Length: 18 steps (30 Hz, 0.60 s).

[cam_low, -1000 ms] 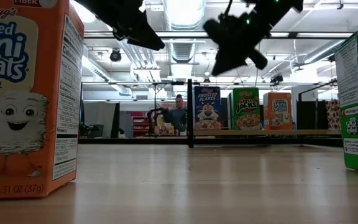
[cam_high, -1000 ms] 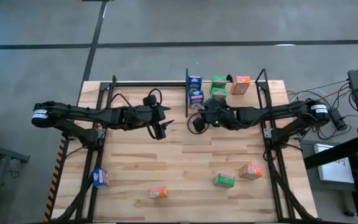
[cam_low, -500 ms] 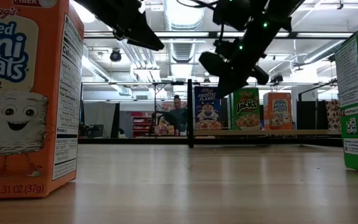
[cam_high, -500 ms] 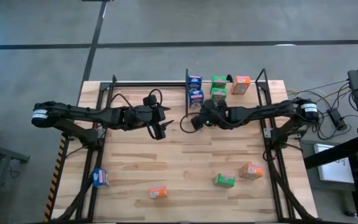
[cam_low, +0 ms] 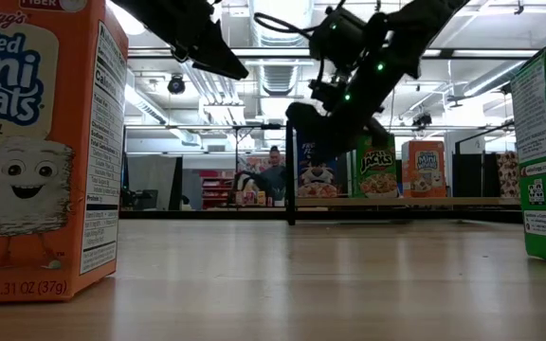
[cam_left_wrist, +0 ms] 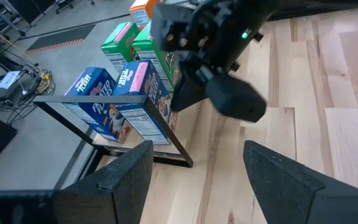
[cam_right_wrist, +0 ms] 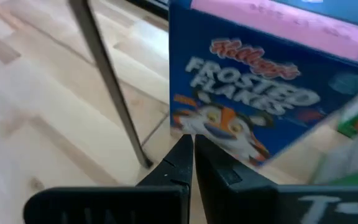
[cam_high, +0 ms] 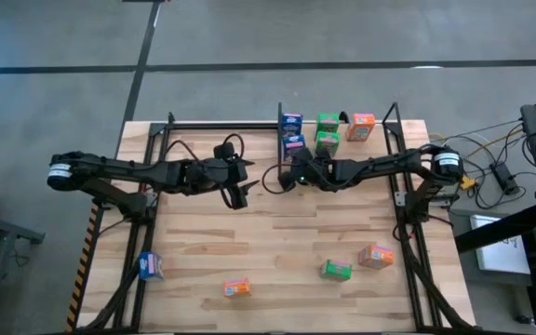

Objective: Stack cereal on shelf
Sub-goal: Put the top blue cereal box on the shelf aligned with the other blue cereal box on the shelf

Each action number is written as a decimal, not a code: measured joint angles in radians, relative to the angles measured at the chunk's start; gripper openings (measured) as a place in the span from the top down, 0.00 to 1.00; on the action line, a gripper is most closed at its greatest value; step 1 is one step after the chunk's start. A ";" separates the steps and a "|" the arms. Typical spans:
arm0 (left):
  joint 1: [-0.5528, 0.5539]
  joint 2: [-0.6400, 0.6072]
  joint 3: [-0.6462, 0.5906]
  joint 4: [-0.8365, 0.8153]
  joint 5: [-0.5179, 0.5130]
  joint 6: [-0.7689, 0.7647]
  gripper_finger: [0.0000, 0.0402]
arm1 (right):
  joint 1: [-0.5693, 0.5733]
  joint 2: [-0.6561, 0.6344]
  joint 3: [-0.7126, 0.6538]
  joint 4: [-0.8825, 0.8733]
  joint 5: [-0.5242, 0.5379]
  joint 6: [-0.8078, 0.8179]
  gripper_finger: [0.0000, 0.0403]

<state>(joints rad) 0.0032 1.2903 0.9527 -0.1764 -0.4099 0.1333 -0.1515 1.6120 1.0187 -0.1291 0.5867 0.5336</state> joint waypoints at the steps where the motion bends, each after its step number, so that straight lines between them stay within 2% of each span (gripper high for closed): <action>1: 0.000 0.000 0.000 0.000 0.000 0.000 0.42 | -0.006 0.007 0.000 0.012 -0.001 -0.006 0.98; 18: 0.000 0.000 0.000 -0.004 0.000 0.000 0.42 | -0.051 0.067 0.000 0.116 0.016 -0.083 0.98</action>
<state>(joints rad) 0.0032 1.2900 0.9527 -0.1809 -0.4099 0.1333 -0.2025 1.6794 1.0191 -0.0128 0.6027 0.4505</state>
